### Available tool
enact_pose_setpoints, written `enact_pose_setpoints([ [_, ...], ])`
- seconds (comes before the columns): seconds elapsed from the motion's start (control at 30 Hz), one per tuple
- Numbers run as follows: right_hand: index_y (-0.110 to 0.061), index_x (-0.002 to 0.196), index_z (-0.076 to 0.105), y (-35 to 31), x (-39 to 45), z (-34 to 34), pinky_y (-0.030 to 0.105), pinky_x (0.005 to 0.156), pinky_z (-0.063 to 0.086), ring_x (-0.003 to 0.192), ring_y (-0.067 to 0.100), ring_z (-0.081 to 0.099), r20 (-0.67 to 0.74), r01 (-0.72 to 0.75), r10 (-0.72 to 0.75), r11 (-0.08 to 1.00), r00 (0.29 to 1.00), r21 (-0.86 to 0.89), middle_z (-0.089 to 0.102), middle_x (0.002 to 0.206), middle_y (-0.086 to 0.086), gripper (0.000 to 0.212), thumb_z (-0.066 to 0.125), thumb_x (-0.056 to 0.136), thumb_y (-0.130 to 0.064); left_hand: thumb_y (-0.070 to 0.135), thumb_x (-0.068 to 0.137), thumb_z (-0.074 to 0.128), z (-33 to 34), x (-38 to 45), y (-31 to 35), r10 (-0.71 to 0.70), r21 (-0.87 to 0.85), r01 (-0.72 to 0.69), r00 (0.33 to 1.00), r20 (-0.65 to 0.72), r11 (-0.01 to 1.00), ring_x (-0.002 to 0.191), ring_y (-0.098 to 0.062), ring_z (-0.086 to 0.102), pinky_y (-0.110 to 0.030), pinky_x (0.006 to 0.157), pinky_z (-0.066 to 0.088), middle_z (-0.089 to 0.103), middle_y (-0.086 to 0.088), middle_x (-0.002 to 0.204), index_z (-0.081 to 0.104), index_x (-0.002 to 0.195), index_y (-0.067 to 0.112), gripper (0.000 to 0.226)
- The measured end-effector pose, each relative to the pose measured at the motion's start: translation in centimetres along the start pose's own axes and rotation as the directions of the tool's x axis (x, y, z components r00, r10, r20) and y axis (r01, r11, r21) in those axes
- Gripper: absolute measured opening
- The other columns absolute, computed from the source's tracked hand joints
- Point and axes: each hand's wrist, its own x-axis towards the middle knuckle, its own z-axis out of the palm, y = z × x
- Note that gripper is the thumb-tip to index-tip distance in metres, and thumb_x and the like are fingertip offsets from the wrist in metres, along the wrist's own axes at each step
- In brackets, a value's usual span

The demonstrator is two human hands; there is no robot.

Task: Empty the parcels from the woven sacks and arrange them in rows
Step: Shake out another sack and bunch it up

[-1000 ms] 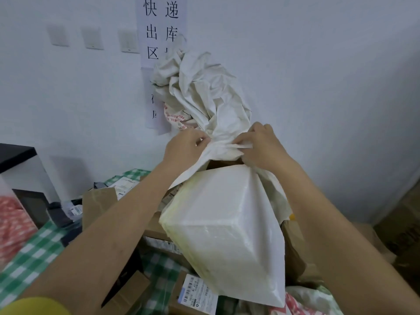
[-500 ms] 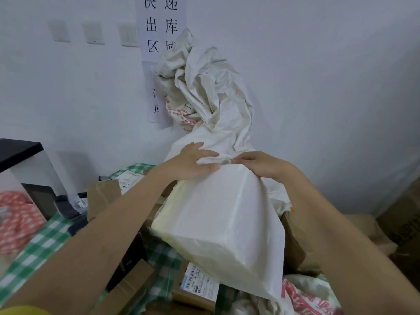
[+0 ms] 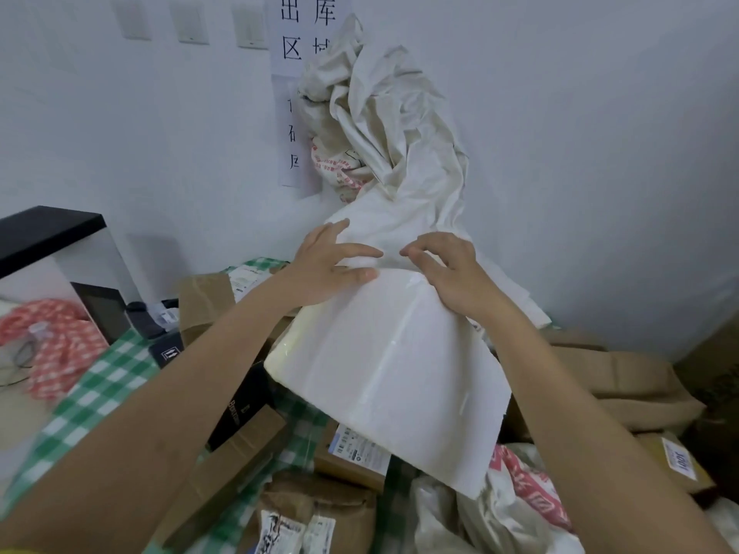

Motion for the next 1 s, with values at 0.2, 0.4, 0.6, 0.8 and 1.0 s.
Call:
enact_pose_setpoints([
  [0.2, -0.028, 0.097, 0.068, -1.6, -4.7, 4.1, 0.008, 0.097, 0.017, 0.117, -0.005, 0.037, -0.038, 0.187, -0.194, 0.973, 0.980, -0.132, 0.058, 0.104, -0.020, 0.037, 0.035, 0.097, -0.045, 0.058, 0.082, 0.059, 0.2, -3.3, -2.3, 0.034, -0.033, -0.033, 0.999, 0.005, 0.999, 0.119, -0.017, 0.028, -0.030, 0.102, 0.023, 0.034, 0.008, 0.113, 0.058, 0.118, 0.048, 0.037],
  [0.4, -0.019, 0.115, 0.065, -3.7, -9.4, 10.3, 0.016, 0.096, 0.026, 0.108, 0.015, 0.042, -0.048, 0.289, -0.304, 0.937, 0.952, -0.198, 0.058, 0.111, -0.005, 0.037, 0.037, 0.099, -0.034, 0.035, 0.093, 0.057, -0.4, -8.3, -4.5, 0.050, -0.153, -0.036, 0.995, 0.083, 0.988, 0.094, -0.014, 0.053, -0.002, 0.075, 0.039, 0.048, 0.004, 0.109, 0.057, 0.120, 0.040, 0.028],
  [0.6, -0.030, 0.132, 0.052, -5.4, -11.6, 14.8, 0.024, 0.102, 0.026, 0.126, 0.016, 0.035, 0.085, 0.137, -0.133, 0.989, 0.987, -0.053, 0.046, 0.129, -0.006, 0.035, 0.040, 0.101, -0.042, 0.037, 0.096, 0.051, -0.8, -12.1, -7.9, 0.010, -0.201, 0.016, 0.991, 0.130, 0.980, 0.095, -0.009, 0.058, -0.016, 0.082, 0.047, 0.055, -0.001, 0.113, 0.053, 0.123, 0.043, 0.028],
  [0.8, -0.024, 0.138, 0.048, -4.2, -12.7, 16.8, 0.029, 0.110, 0.024, 0.136, 0.020, 0.025, 0.273, 0.005, 0.061, 0.972, 0.960, -0.234, 0.039, 0.143, -0.002, 0.041, 0.045, 0.100, -0.039, 0.077, 0.083, 0.030, -0.2, -14.9, -10.9, -0.303, 0.027, 0.308, 0.915, 0.267, 0.951, 0.130, -0.023, 0.041, -0.044, 0.103, 0.042, 0.032, -0.003, 0.149, 0.035, 0.140, 0.039, 0.069],
  [1.0, -0.023, 0.135, 0.049, -3.3, -13.4, 16.7, 0.035, 0.109, 0.028, 0.137, 0.024, 0.024, 0.374, -0.086, 0.236, 0.922, 0.897, -0.376, 0.037, 0.144, 0.004, 0.036, 0.045, 0.100, -0.035, 0.057, 0.097, 0.033, 1.5, -16.6, -12.3, -0.424, 0.311, 0.306, 0.782, 0.457, 0.900, 0.144, -0.026, 0.018, -0.037, 0.112, 0.027, 0.001, -0.008, 0.159, 0.007, 0.153, 0.019, 0.072],
])
